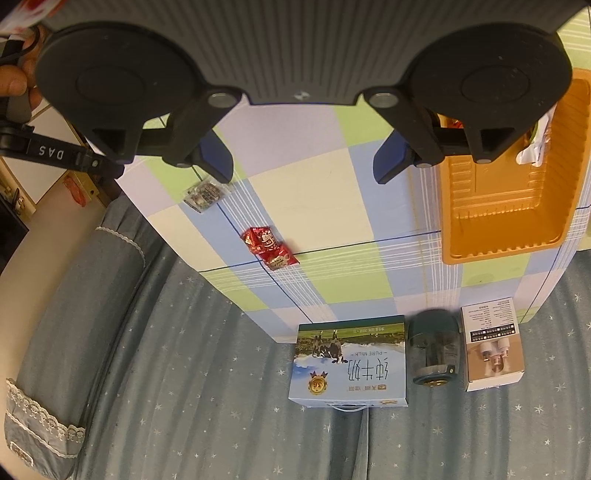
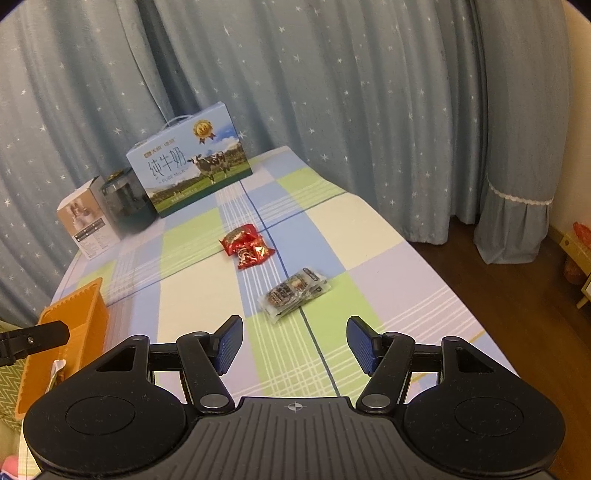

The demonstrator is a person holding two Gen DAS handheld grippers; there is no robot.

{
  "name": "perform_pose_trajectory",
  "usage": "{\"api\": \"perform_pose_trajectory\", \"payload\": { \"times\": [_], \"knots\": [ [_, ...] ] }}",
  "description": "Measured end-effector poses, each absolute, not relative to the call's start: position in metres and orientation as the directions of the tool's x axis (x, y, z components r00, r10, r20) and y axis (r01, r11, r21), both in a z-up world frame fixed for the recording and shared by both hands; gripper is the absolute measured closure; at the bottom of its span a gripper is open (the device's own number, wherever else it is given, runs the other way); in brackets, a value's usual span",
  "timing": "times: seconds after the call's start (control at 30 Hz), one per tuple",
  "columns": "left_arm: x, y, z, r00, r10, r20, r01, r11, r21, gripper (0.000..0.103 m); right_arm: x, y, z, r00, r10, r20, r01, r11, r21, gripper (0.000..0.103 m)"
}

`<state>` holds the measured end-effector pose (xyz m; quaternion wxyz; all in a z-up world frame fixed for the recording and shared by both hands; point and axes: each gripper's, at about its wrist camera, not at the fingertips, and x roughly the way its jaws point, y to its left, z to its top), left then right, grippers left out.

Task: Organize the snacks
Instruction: 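Move both open tools back toward the remaining snacks, then grasp the clear-wrapped nut bar with the right tool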

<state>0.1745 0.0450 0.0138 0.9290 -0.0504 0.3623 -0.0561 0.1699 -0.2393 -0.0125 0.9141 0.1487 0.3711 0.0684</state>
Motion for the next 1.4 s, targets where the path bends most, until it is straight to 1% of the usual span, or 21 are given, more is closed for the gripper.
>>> {"api": "perform_pose_trajectory", "payload": {
  "times": [0.13, 0.63, 0.87, 1.07, 1.33, 1.4],
  "knots": [
    [0.192, 0.041, 0.002, 0.734, -0.132, -0.667, 0.056, 0.989, -0.135, 0.019, 0.19, -0.236, -0.025, 0.703, 0.247, -0.667, -0.022, 0.945, 0.326, 0.041],
    [0.274, 0.033, -0.065, 0.721, -0.107, -0.685, 0.003, 0.988, -0.152, 0.018, 0.273, -0.218, -0.094, 0.655, 0.284, -0.7, -0.022, 0.933, 0.358, 0.041],
    [0.298, 0.029, -0.08, 0.716, -0.112, -0.689, 0.012, 0.989, -0.148, 0.018, 0.296, -0.205, -0.119, 0.639, 0.263, -0.723, 0.029, 0.931, 0.365, 0.041],
    [0.307, 0.034, -0.084, 0.712, -0.114, -0.693, 0.0, 0.987, -0.163, 0.017, 0.311, -0.189, -0.125, 0.686, 0.186, -0.704, 0.047, 0.953, 0.298, 0.041],
    [0.313, 0.036, -0.09, 0.696, -0.118, -0.708, 0.002, 0.987, -0.162, 0.016, 0.318, -0.158, -0.136, 0.713, 0.085, -0.696, -0.051, 0.996, 0.07, 0.041],
    [0.314, 0.034, -0.092, 0.69, -0.127, -0.713, 0.008, 0.986, -0.167, 0.016, 0.318, -0.157, -0.138, 0.719, 0.082, -0.691, -0.067, 0.997, 0.049, 0.041]
  ]
}}
